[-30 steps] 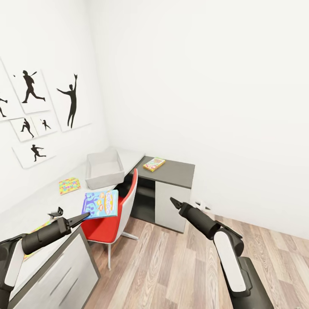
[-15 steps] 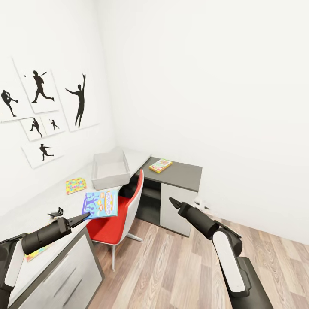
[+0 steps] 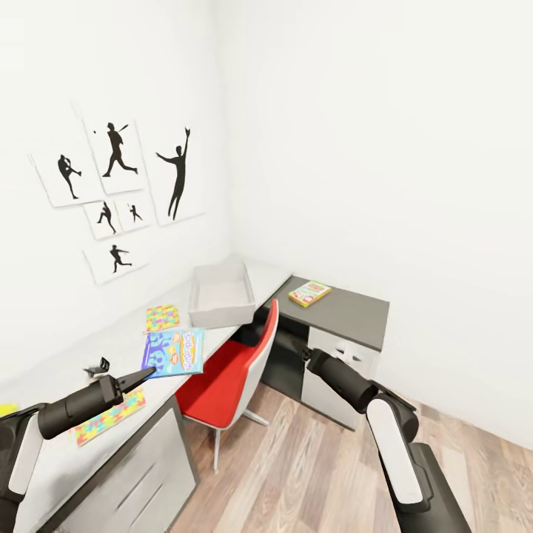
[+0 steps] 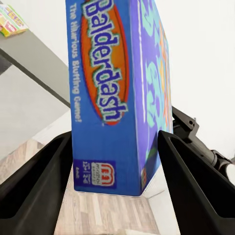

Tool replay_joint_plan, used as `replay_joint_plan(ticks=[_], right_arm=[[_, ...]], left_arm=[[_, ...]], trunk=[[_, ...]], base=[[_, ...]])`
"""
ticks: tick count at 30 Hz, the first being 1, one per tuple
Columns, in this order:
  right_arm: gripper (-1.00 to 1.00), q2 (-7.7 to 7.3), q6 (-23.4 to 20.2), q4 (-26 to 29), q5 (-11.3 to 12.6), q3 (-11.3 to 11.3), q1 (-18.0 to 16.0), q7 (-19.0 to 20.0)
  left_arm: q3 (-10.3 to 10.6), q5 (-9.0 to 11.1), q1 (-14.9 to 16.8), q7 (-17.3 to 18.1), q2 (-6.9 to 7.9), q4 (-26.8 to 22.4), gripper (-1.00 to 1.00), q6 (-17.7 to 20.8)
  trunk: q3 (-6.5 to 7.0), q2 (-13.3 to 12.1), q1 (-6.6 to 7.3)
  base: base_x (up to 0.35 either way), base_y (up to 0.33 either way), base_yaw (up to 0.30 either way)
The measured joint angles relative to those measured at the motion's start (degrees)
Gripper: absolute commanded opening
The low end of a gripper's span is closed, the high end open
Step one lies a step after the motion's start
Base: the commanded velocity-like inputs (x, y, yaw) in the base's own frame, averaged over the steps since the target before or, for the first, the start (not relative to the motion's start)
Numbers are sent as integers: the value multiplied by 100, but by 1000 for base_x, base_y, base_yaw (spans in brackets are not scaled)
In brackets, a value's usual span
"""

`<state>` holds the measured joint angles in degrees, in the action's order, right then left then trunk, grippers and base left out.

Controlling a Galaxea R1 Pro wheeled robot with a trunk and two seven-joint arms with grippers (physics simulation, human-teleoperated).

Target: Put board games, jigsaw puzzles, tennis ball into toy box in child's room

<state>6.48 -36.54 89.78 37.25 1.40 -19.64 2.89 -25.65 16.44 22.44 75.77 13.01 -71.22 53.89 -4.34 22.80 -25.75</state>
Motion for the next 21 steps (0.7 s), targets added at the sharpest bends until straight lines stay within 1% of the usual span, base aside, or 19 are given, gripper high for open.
replay_joint_plan(ticks=[4, 9, 14, 21], right_arm=[[100, 0, 1, 0, 1, 0, 0, 4], [100, 0, 7, 1, 1, 0, 1, 9], [100, 0, 7, 1, 1, 0, 1, 9], [100, -1, 6, 1, 1, 0, 1, 10]], left_arm=[[-4, -5, 0, -7, -1, 3, -100, -1], [-1, -16, 1, -14, -5, 4, -100, -6], [6, -25, 1, -22, -9, 5, -100, -9], [8, -32, 0, -17, -17, 4, -100, -10]], trunk=[[0, 0, 2], [0, 0, 3], [0, 0, 3], [0, 0, 2]], base=[[170, -137, 139], [285, -110, 25], [280, -183, 3], [281, 2, 0]])
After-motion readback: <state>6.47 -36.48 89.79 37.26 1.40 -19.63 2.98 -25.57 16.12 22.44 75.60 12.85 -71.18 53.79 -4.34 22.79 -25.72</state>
